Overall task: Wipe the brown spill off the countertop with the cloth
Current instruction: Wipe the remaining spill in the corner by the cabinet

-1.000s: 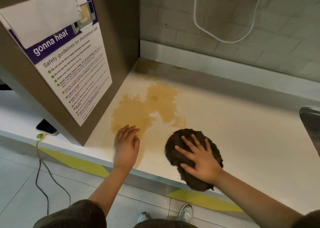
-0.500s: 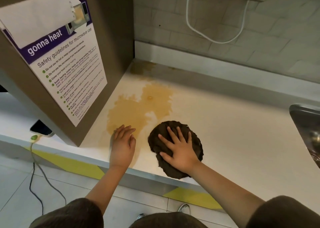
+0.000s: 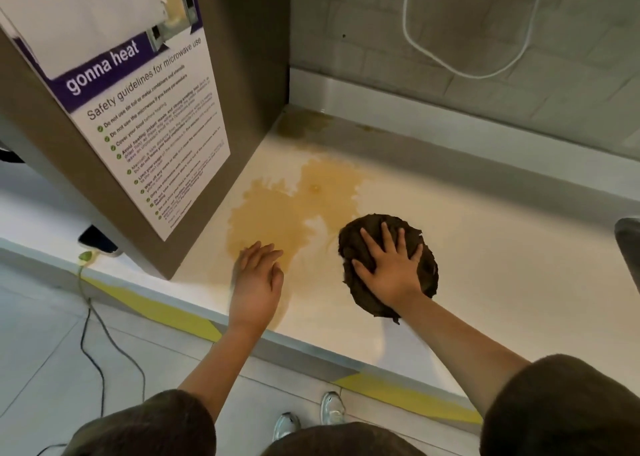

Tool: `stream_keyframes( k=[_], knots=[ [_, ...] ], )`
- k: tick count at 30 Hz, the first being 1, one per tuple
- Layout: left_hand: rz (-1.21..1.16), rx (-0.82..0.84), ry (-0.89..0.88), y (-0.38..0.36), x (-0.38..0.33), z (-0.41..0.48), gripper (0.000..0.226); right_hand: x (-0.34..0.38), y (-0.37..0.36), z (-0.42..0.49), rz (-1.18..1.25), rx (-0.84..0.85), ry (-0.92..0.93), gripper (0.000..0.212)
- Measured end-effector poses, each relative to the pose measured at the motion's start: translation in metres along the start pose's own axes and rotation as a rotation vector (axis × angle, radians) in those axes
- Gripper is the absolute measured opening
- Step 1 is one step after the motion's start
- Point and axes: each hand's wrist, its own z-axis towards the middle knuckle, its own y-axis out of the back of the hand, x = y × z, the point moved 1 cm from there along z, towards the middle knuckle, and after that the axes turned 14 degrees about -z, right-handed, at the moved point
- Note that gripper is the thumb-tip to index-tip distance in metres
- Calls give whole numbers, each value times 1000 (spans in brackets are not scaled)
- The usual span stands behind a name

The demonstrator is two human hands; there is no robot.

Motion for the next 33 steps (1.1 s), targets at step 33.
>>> stream_keyframes(
  k=[33],
  knots=[
    [-25, -67, 45, 1, -5, -2, 38, 61, 21, 57, -54, -16, 323, 70]
  ],
)
